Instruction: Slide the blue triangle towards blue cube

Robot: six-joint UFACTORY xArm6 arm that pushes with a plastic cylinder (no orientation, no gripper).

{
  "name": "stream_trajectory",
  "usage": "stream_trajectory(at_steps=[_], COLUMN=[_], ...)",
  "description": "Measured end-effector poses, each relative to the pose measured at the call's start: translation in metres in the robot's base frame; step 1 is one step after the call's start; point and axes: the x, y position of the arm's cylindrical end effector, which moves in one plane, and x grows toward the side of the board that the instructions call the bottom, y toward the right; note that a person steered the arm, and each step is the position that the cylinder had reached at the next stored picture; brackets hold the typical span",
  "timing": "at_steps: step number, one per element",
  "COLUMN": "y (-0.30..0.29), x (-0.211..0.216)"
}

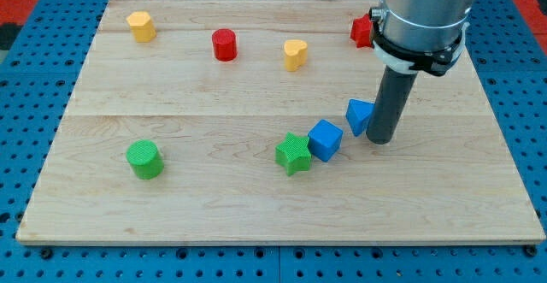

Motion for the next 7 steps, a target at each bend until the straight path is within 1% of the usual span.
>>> stream_trajectory(at_steps=[2, 3, 4, 5, 6, 7], y=[0.002, -0.011, 0.012, 0.032, -0.04, -0.167], x=[0.002, 0.002, 0.002, 0.047, 0.092, 0.095])
